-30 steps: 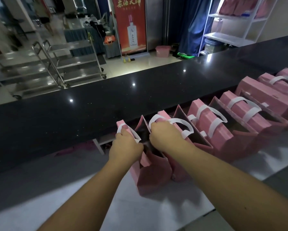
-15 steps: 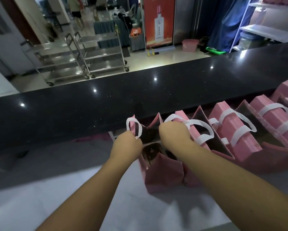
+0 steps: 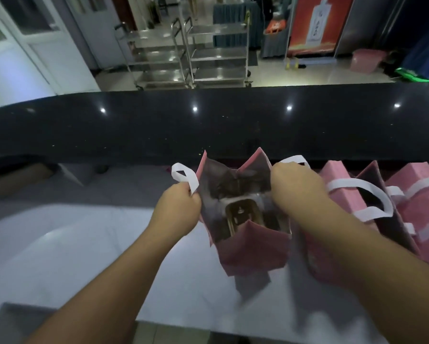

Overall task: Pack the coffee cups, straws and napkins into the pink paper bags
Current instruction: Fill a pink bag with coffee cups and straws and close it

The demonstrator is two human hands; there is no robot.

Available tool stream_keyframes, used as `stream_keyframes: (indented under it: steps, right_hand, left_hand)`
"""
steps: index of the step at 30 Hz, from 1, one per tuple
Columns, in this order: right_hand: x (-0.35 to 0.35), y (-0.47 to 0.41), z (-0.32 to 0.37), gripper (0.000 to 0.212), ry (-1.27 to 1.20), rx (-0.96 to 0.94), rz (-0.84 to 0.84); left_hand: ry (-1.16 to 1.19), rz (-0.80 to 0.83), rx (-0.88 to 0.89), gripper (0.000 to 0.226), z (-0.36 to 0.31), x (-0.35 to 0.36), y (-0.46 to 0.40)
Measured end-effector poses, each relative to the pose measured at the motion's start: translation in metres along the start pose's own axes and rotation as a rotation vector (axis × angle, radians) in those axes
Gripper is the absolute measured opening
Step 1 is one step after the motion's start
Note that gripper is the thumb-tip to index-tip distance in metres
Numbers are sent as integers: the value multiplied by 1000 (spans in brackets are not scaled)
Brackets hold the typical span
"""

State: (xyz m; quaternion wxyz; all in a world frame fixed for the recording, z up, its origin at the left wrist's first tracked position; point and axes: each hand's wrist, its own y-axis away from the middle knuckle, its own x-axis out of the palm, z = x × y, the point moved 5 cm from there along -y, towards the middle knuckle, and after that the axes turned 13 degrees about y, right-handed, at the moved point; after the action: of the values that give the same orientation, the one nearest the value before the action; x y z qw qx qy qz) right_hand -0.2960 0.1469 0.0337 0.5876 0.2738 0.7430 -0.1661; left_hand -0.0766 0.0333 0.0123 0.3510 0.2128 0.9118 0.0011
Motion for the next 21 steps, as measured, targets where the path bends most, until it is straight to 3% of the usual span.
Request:
stream_keyframes:
  steps: [5, 10, 16, 21]
  right_hand:
    - [-20, 22, 81, 28, -113, -137, -44]
    - [-42, 68, 196, 33, -76, -333, -80]
    - [-76, 147, 336, 11, -202, -500, -123]
    - [-101, 218, 438, 23, -204, -658, -130]
  left_hand:
    - [56, -125, -23, 36, 58, -69, 40]
    - [88, -251, -82, 40, 134, -151, 90]
    - [97, -418, -178, 41, 240, -262, 174]
    - [132, -537, -253, 36, 315, -333, 250]
